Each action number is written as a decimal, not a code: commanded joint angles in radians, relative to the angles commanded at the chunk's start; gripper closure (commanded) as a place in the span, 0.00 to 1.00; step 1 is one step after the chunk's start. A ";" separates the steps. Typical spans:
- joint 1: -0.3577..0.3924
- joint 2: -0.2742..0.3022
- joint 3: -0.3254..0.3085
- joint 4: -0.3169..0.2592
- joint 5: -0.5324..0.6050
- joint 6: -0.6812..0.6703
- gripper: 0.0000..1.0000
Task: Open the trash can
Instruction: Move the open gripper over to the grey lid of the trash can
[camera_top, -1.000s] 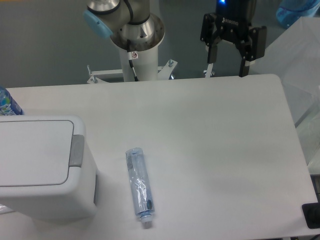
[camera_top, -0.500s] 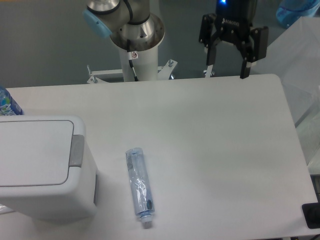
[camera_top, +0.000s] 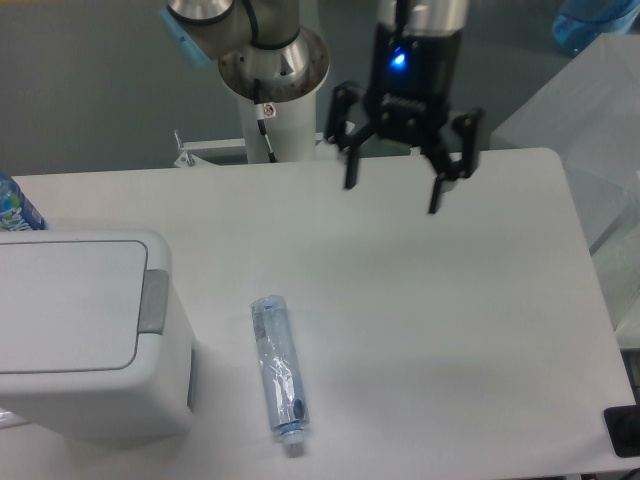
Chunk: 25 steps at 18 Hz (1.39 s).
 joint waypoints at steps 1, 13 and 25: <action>-0.015 -0.009 -0.005 0.015 0.002 -0.052 0.00; -0.134 -0.074 -0.018 0.048 0.000 -0.237 0.00; -0.201 -0.112 -0.023 0.089 0.005 -0.323 0.00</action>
